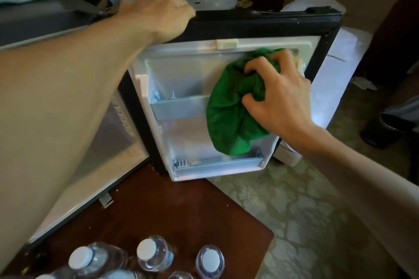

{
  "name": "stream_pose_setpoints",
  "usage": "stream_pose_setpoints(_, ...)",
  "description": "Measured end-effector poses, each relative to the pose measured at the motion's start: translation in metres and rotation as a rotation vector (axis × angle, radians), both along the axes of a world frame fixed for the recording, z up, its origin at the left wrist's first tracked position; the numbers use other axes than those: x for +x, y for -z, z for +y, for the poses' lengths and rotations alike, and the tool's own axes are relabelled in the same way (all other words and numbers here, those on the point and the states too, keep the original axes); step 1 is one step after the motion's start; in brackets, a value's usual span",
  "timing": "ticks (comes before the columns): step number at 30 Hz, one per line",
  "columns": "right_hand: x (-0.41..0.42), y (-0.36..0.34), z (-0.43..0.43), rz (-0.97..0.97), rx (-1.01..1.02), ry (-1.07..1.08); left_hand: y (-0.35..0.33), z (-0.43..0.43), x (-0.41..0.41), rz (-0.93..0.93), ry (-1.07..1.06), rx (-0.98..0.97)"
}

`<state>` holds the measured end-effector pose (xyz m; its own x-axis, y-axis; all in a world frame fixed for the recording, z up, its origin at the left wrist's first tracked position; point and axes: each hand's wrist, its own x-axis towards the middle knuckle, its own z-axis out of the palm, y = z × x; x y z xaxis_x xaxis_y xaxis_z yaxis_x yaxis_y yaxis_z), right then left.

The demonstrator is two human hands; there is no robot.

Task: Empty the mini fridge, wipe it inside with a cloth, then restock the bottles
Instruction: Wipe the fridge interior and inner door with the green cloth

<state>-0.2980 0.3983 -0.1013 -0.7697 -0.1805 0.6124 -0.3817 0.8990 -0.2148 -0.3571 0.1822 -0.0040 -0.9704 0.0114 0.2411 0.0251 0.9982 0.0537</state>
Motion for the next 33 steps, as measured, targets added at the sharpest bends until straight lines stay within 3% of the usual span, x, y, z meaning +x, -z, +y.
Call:
stream_pose_setpoints(9, 0.007, 0.0, -0.097, 0.001, 0.181, -0.358, -0.002, 0.001, -0.002, -0.005, -0.007, -0.027)
stream_pose_setpoints(15, 0.015, 0.0, -0.103, 0.028, 0.337, -0.352, 0.001, 0.0, 0.006, 0.032, -0.005, 0.012)
stream_pose_setpoints(21, 0.018, -0.011, -0.045, 0.0, 0.41, -0.16, -0.001, -0.001, 0.01, 0.004, -0.017, 0.104)
stream_pose_setpoints(26, 0.014, -0.015, 0.021, -0.078, 0.227, 0.162, -0.005, 0.002, 0.008, 0.005, -0.013, 0.104)
stream_pose_setpoints(33, 0.004, -0.006, 0.02, -0.074, 0.098, 0.104, -0.006, 0.001, 0.0, -0.016, -0.026, 0.04)
